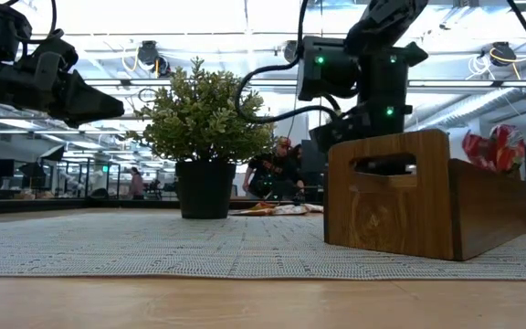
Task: Pick & Place Tea
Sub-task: Put the strawberry tea sachet into the brown organizer
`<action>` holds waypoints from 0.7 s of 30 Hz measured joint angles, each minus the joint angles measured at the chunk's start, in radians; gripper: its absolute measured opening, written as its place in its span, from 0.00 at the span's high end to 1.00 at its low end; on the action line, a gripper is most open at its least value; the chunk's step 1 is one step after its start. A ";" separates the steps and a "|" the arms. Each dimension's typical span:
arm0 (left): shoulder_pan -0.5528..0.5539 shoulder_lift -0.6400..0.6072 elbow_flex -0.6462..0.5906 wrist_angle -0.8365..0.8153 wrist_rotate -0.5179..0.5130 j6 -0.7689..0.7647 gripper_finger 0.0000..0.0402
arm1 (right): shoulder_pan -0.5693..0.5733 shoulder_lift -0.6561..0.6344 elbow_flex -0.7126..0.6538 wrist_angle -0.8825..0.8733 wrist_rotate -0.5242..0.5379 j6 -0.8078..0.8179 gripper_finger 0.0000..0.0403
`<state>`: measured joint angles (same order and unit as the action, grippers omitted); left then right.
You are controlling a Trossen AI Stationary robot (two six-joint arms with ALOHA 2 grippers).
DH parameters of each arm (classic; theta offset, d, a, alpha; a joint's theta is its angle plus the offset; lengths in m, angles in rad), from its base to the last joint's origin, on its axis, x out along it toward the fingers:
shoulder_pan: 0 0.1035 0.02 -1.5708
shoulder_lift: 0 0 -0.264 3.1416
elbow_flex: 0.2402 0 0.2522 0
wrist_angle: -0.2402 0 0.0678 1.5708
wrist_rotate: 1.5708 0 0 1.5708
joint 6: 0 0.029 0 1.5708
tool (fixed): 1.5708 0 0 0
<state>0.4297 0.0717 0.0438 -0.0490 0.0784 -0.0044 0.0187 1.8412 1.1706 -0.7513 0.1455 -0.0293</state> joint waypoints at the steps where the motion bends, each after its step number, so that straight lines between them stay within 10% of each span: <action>1: 0.000 0.000 0.000 0.000 0.000 0.000 0.63 | -0.001 0.000 0.000 -0.001 0.016 0.018 1.00; 21: 0.000 0.000 0.000 0.001 0.000 0.000 0.63 | -0.005 -0.139 0.003 0.026 0.119 0.096 1.00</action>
<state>0.4295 0.0719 0.0441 -0.0483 0.0784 -0.0044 0.0139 1.7026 1.1736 -0.7253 0.2649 0.0669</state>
